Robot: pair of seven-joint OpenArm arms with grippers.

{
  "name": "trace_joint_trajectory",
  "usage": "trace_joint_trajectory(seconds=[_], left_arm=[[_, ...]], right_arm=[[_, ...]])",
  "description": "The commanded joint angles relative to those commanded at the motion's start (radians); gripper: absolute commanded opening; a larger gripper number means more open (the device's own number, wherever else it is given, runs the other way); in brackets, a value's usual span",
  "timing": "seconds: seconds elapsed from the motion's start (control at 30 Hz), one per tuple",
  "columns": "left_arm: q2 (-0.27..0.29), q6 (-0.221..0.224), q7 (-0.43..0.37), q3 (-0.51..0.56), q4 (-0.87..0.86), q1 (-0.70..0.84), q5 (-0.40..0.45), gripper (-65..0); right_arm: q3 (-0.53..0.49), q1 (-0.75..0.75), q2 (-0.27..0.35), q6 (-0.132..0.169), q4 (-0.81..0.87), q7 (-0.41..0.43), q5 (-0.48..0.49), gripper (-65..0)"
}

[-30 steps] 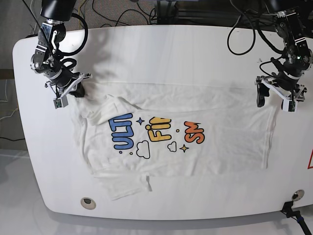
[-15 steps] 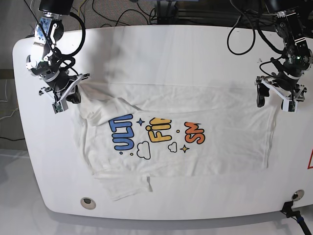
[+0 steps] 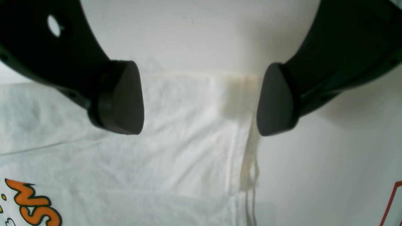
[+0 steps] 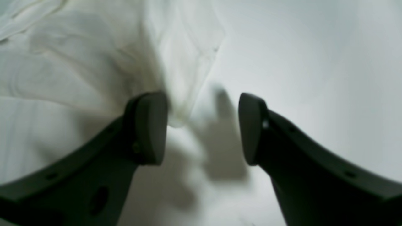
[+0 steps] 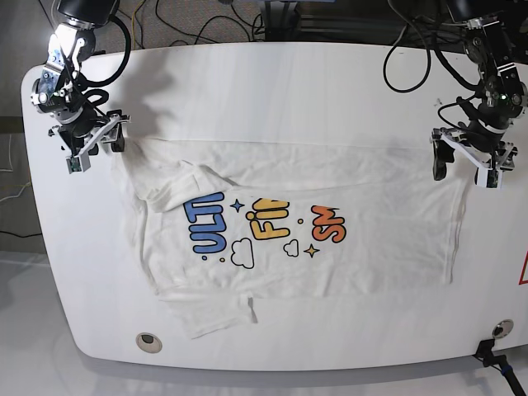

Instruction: Fold the T-shirt properly

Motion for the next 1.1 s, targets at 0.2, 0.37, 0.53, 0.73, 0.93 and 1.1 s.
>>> trace_joint_trajectory(seconds=[0.2,0.37,0.53,0.73,0.93,1.1], left_arm=[[0.000,0.000,0.000,0.000,-0.003,0.002,0.000,-11.8],[0.000,0.000,0.000,0.000,-0.003,0.002,0.000,-11.8],[0.000,0.000,0.000,0.000,-0.003,0.002,0.000,-11.8],[0.000,0.000,0.000,0.000,-0.003,0.002,0.000,-11.8],[0.000,0.000,0.000,0.000,-0.005,0.002,0.000,-11.8],[0.000,0.000,0.000,0.000,-0.005,0.002,0.000,-11.8]], right_arm=[[-0.002,0.000,-0.002,0.018,-0.005,0.003,0.002,-29.7],[0.002,-0.011,-0.003,0.031,0.035,-0.005,0.003,-29.7],[0.002,-0.018,-0.002,0.032,0.081,-0.040,0.003,-29.7],[-0.003,-0.015,-0.017,0.032,0.051,-0.040,0.003,-29.7],[-0.005,0.008,-0.025,0.032,-0.020,-0.040,0.000,-29.7],[-0.005,0.014,-0.025,0.032,-0.021,-0.040,0.000,-30.0]])
